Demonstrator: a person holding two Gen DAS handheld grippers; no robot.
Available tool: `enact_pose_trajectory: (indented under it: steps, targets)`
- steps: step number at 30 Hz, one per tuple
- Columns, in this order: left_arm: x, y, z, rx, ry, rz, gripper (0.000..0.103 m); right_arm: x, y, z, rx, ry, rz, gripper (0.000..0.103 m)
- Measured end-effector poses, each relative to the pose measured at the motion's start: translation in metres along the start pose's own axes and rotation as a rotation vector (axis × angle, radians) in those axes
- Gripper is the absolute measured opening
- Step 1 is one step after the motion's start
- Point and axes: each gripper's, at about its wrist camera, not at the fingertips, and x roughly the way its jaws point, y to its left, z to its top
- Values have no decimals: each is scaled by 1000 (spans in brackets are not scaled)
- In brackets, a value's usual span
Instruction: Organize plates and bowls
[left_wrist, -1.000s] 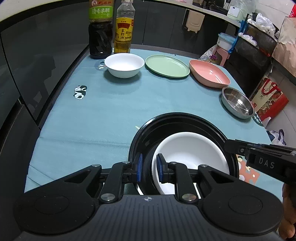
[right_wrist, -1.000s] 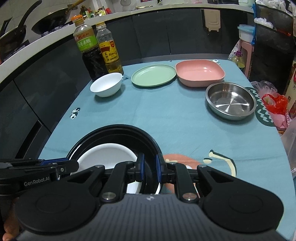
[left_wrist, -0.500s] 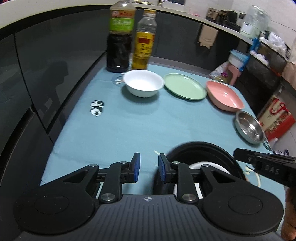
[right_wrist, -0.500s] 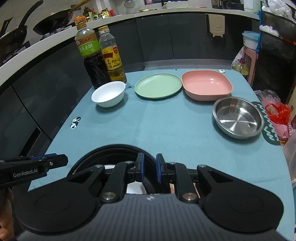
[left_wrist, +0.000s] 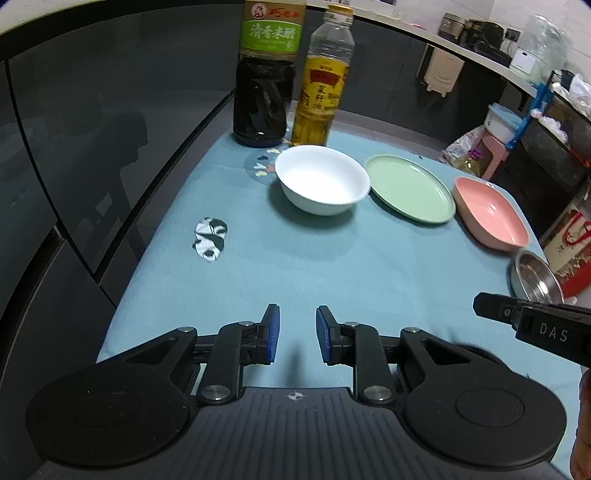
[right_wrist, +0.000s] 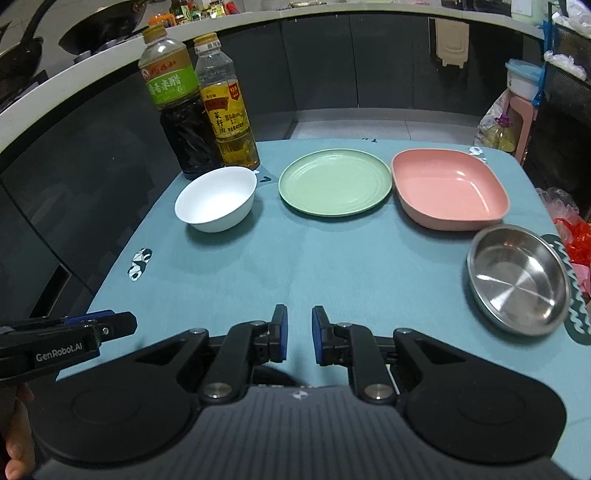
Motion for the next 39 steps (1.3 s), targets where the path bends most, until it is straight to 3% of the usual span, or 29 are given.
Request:
enact_pose_trajectory:
  steps: [15,20,29,39]
  targets:
    - [39,10,43,-31,21,29,21,37,12,43,-35,43,0,14]
    - [48,15,56,-60,20,29,21,45,14,56,-32,49,3,22]
    - [66,22,84,-135,-10,26,21,67,25,78,-61,52,8,23]
    - [105,23,96,-168,-4,5,22,100,27,85,-78,-16,33,23]
